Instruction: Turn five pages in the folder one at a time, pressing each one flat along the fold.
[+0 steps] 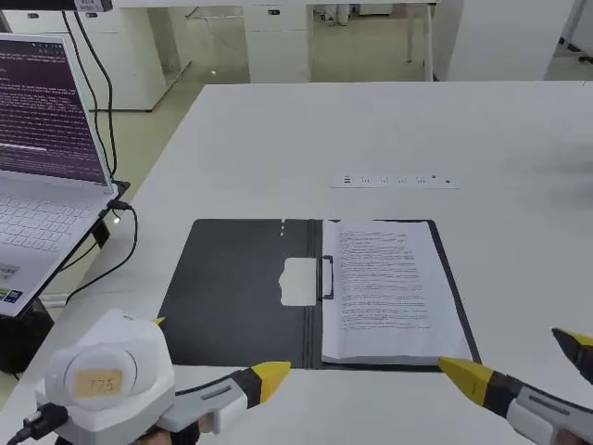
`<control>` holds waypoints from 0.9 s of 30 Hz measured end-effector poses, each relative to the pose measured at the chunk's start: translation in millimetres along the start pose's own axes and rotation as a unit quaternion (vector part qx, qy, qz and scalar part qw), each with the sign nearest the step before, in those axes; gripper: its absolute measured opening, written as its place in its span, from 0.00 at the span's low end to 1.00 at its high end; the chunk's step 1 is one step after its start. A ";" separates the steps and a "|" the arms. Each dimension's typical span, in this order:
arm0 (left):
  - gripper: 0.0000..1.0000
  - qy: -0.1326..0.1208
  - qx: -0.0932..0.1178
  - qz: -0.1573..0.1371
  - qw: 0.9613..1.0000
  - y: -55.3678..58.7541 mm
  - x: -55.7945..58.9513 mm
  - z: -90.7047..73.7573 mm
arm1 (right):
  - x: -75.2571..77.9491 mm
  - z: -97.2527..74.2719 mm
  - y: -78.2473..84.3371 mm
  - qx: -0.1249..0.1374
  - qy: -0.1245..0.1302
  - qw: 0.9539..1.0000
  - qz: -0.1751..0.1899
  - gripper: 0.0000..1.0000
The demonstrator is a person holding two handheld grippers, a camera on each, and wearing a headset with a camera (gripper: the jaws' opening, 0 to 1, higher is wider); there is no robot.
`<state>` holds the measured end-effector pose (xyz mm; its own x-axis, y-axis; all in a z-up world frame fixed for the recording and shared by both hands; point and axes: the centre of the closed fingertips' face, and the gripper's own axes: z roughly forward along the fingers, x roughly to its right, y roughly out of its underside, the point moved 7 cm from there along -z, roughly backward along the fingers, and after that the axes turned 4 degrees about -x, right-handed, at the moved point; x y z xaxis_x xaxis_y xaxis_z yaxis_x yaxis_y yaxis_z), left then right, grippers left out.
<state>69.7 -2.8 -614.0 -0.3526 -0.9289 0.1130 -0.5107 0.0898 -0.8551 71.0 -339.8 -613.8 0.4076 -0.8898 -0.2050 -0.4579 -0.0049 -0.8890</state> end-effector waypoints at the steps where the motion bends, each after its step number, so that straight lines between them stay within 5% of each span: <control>1: 0.99 -0.001 0.001 0.000 1.000 0.0 -0.7 -0.6 | -0.7 -0.3 0.1 -0.001 -0.002 1.000 0.002 0.99; 12: 0.99 -0.010 -0.001 -0.002 1.000 2.8 -7.4 -5.0 | 1.5 -1.7 -2.9 0.009 0.001 1.000 0.021 1.00; 27: 0.97 -0.003 -0.012 0.007 1.000 2.3 -2.1 -1.0 | 4.2 -4.0 7.6 -0.013 0.007 1.000 0.027 0.97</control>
<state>68.5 -0.3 -615.7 -0.3557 -0.9294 0.0981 -0.5241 0.1114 -0.8443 66.0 -345.5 -619.8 0.3704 -0.8956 -0.2465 -0.5000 0.0314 -0.8655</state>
